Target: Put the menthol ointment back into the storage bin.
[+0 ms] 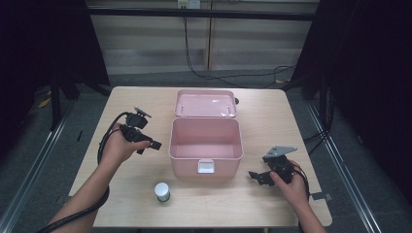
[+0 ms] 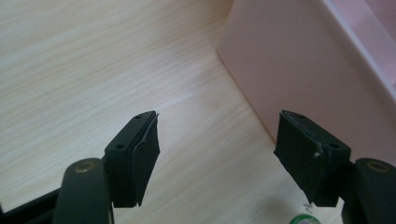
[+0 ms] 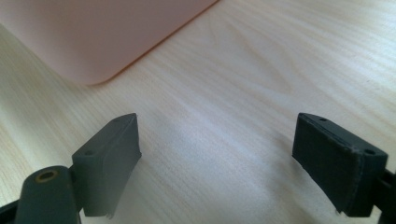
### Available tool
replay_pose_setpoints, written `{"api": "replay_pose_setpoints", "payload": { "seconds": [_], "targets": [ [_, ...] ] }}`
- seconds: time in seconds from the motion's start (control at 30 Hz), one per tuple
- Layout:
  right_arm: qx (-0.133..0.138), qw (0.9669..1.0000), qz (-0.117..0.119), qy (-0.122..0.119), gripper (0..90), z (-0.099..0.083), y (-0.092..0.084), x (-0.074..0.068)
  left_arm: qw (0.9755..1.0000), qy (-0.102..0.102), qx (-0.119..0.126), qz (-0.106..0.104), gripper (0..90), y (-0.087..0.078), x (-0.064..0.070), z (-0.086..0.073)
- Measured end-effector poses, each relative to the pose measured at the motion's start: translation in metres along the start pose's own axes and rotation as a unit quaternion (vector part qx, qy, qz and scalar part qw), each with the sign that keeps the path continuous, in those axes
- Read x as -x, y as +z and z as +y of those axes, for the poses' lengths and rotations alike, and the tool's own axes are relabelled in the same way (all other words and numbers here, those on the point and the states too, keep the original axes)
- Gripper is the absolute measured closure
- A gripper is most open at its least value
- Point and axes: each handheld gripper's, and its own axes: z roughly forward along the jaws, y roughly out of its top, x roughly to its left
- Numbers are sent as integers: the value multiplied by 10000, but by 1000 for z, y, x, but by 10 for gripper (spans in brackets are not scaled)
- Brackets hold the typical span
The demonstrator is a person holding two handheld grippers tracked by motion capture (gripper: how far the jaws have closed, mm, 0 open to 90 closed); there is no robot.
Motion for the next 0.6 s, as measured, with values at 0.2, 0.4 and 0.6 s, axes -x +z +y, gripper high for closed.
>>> {"api": "replay_pose_setpoints", "payload": {
  "seconds": [0.2, 0.4, 0.6],
  "targets": [
    [-23, 10000, 19, -71, 140, -2, 3, 0, 10000, 9, -42, -14, 298, 2, 1, -10],
    [75, 9999, 3, -93, 132, -4, 3, 0, 9999, 38, -67, -90, 298, 5, 3, -19],
    [193, 9998, 0, -108, 125, -7, 3, 1, 9998, 79, -81, -156, 297, 5, 7, -25]
  ]
}}
